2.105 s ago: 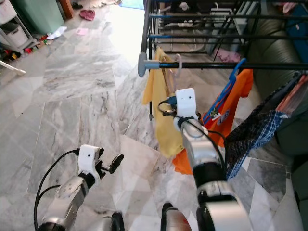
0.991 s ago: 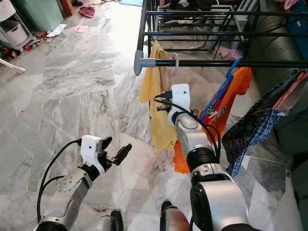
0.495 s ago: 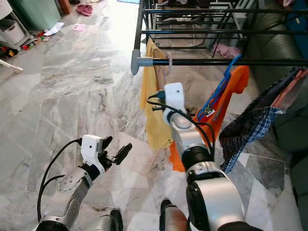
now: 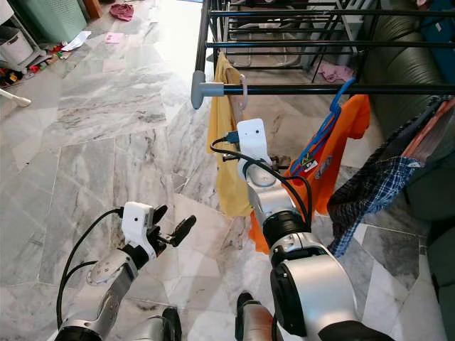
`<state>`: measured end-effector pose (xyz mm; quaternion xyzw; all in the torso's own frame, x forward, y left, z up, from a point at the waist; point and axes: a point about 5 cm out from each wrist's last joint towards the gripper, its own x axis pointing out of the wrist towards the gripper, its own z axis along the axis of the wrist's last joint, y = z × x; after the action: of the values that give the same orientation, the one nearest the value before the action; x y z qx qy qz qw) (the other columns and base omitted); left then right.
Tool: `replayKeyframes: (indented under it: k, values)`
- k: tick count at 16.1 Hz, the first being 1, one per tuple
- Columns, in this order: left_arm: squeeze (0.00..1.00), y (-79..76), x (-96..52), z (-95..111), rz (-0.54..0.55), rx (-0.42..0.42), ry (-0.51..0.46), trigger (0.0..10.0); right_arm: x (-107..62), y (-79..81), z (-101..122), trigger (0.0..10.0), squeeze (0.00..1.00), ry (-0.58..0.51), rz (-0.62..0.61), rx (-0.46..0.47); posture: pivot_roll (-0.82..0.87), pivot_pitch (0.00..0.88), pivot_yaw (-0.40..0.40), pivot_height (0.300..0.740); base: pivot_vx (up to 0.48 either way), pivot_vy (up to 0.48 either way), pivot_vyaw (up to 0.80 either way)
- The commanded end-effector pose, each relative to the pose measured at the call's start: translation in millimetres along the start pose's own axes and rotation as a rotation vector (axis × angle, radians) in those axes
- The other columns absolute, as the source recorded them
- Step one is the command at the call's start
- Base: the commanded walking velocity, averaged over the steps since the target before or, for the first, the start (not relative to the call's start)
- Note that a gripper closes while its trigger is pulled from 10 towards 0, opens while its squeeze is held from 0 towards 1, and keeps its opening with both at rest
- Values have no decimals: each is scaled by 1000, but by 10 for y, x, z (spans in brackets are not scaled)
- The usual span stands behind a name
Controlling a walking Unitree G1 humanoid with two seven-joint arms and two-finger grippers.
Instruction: Hang hanger
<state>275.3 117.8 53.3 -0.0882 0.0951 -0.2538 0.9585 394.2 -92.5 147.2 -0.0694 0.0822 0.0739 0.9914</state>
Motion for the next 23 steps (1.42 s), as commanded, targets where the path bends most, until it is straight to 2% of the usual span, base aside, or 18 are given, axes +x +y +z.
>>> replayKeyframes:
  k: [1,3,4,5,9,12,15,19,23]
  values:
    - [0,4,-27,-72,8,0,32,10000,-33,16,-257,10000,0,124,-6,8,-81,260,36,740,0,0,0]
    - [0,-1,-23,-71,4,1,34,10000,-43,17,-298,10000,0,134,0,39,-83,259,34,740,0,0,0]
    - [0,-3,-18,-70,3,2,36,10000,-47,12,-307,10000,871,133,0,67,-86,259,36,740,0,0,0]
    - [0,-4,-16,-70,1,2,36,10000,-48,14,-304,10000,1000,129,6,78,-86,259,36,740,0,0,0]
    - [0,-12,-1,-84,-5,4,43,10000,-46,-4,-278,10000,1000,105,1,56,-88,253,34,740,0,0,0]
    - [0,5,4,-76,2,7,39,10000,-53,-39,-195,10000,1000,23,-24,14,-82,242,28,740,0,0,0]
    - [0,38,15,-57,10,12,33,10000,-100,-43,-57,10000,1000,-123,-6,41,-80,232,29,740,0,0,0]
    - [0,40,67,-19,4,18,25,10000,-233,-110,-50,10000,1000,-216,-10,-2,-90,220,39,740,0,0,0]
    - [0,43,96,3,-3,21,18,10000,-440,-207,-196,10000,1000,-214,-22,-20,-108,219,50,740,0,0,0]
